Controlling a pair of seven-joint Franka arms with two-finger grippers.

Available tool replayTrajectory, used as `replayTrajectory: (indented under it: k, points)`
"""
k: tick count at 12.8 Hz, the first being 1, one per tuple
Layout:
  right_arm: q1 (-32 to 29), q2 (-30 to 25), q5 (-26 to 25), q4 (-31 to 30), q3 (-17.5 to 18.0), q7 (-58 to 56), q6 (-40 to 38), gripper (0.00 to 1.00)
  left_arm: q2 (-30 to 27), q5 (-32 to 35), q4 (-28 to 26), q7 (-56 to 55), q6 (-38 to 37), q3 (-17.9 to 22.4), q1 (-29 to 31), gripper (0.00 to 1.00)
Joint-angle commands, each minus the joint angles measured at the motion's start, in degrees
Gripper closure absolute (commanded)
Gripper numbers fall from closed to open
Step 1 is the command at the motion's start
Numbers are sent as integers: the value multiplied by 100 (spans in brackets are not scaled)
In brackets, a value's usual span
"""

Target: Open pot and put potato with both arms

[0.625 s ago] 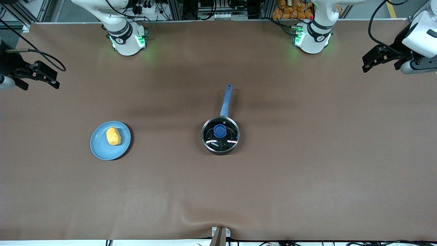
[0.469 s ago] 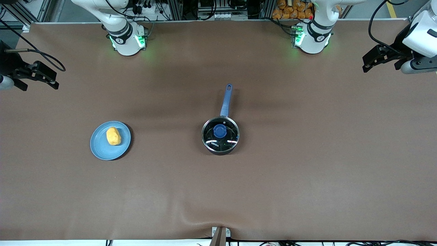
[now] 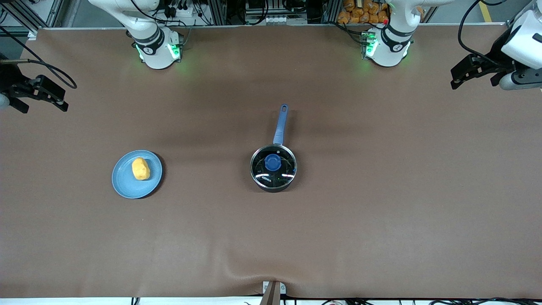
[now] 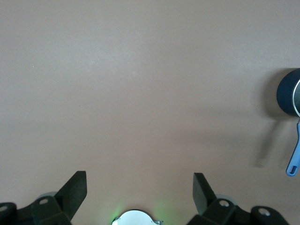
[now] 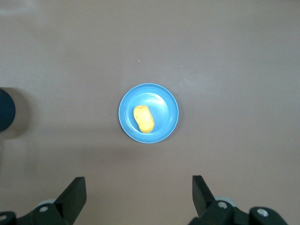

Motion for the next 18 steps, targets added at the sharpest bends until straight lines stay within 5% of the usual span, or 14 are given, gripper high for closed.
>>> replayTrajectory:
  k: [1,6,13,18]
  points:
    - [21,208,-64,269,32,-66,-179,0,65,69,212,50,-97,-18,-17,0]
    - [82,200,-64,269,49,-66,-188,0,442,43,783,6,-97,-185,-166,0]
    - [302,235,-90,287,-135,-66,-197,0,636,43,862,6,-53,-483,-210,0]
    - [399,270,-90,296,-241,-75,-197,0,1583,34,1748,-1010,-9,-924,-639,0]
